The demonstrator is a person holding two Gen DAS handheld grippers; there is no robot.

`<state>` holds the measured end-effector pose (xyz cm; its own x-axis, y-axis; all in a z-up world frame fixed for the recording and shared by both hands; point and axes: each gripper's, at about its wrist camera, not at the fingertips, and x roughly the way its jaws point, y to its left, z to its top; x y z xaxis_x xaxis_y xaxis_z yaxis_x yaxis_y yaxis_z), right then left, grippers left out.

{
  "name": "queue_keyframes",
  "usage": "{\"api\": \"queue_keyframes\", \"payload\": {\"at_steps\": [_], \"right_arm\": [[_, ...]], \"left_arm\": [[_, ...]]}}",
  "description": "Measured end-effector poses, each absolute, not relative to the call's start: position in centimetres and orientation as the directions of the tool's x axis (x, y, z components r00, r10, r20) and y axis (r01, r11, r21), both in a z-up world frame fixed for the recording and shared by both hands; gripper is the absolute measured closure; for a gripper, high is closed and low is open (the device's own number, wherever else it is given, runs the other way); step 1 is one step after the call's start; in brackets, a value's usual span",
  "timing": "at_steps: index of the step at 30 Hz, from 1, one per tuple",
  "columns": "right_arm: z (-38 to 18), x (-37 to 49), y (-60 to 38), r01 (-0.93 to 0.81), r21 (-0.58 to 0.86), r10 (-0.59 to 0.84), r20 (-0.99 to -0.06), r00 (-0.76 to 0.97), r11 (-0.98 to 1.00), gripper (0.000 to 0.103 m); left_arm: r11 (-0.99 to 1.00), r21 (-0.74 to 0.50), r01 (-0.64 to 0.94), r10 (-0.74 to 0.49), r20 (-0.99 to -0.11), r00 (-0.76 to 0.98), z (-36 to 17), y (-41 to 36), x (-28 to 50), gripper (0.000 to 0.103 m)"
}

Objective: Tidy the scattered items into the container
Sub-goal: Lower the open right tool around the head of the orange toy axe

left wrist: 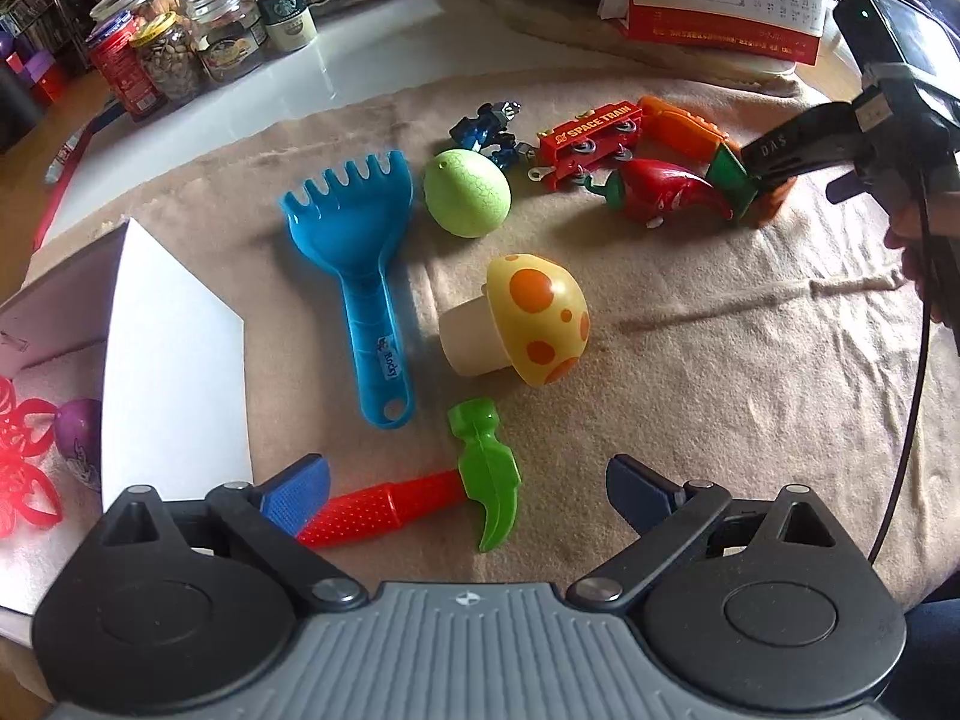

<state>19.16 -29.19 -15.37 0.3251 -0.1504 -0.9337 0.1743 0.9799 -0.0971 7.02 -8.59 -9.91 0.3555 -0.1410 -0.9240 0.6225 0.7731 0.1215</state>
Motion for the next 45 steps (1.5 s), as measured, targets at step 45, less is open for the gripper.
{"api": "queue_keyframes", "payload": {"at_steps": [45], "right_arm": [[-13.9,11.4,-34.4,0.013,0.031,0.029,-0.989,0.143,0.999,0.027]], "left_arm": [[0.787,0.121,0.604,-0.116,-0.934,0.339,-10.7,-9.2,8.3,0.004]]}}
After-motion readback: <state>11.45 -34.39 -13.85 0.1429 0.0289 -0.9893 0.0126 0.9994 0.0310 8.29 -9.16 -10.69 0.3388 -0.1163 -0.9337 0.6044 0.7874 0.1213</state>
